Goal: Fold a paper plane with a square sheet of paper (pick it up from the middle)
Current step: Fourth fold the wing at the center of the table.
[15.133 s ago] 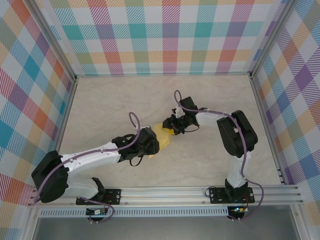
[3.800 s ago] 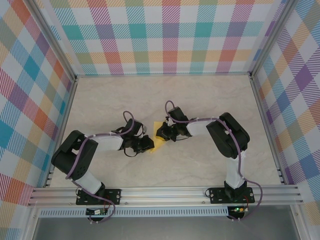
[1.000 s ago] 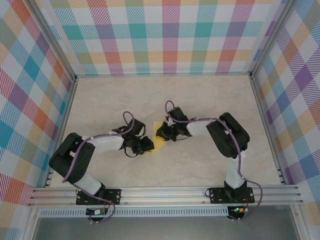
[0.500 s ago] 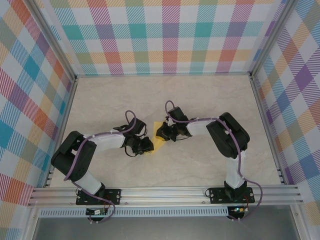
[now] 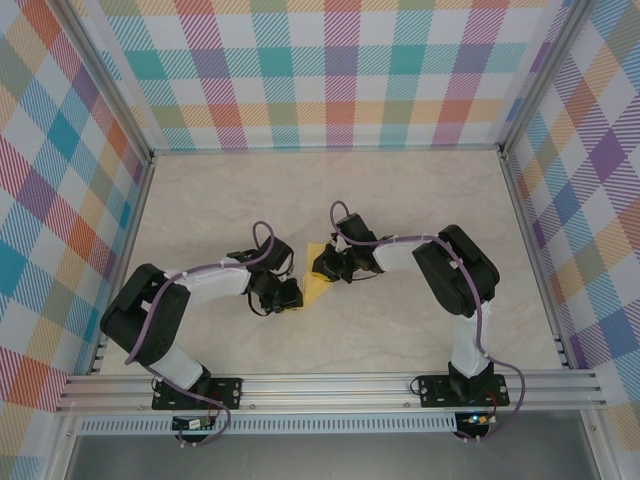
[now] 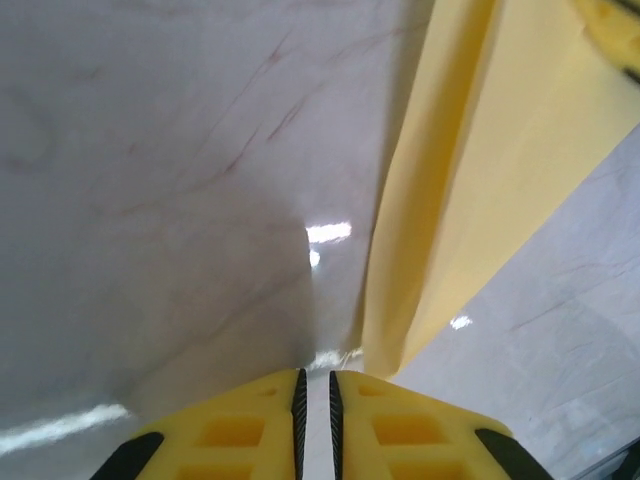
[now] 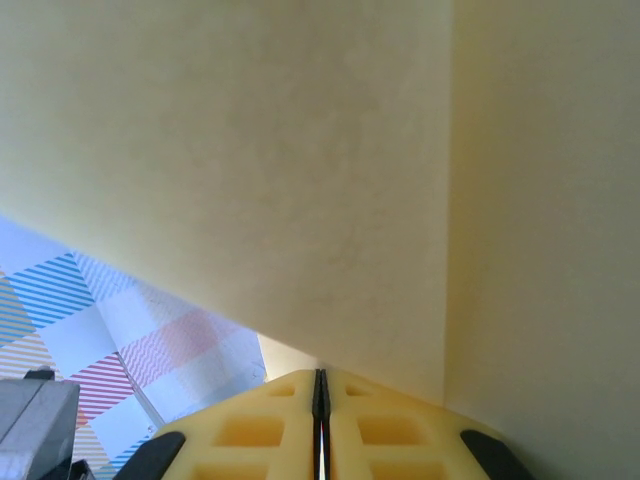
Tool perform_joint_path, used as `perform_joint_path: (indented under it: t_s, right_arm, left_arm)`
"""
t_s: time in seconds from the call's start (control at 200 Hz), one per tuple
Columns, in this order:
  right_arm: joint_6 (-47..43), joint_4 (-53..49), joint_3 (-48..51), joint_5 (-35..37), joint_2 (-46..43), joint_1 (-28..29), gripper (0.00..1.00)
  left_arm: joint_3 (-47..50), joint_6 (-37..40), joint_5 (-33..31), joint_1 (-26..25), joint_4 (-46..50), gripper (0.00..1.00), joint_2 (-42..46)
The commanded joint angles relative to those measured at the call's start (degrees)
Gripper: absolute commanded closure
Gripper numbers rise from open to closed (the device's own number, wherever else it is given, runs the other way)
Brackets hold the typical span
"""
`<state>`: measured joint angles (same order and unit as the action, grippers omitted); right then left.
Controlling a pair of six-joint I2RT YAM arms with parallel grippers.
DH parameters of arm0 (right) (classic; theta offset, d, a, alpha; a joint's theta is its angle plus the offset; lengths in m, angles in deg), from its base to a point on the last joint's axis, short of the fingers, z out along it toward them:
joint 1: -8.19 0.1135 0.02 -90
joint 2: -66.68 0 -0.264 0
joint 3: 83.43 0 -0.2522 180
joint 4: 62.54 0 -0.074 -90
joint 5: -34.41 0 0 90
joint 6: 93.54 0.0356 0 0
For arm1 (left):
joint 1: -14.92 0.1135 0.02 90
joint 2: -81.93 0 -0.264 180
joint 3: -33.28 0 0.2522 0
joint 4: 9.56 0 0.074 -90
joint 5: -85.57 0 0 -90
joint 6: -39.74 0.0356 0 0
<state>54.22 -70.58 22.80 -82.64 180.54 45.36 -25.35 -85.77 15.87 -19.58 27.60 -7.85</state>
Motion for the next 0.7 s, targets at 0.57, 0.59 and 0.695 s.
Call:
perform_joint_path:
  t_s: [0.57,0.59,0.695]
  right_arm:
    - [-1.9,-7.3,0.6,3.0,3.2,-0.3,0.89]
    - [-2.0,-7.2,0.6,3.1,3.2,-0.3,0.89]
    - [-1.9,-7.3,0.5,3.1,3.3,-0.3,0.89]
  left_arm:
    - [1.0,-12.4,6.2,-0.4,-20.5,0.89,0.2]
    - [1.1,-12.3,6.2,-0.4,-20.6,0.89,-0.2]
    - [1.4,-11.4,6.4,-0.4,-19.6,0.89,-2.2]
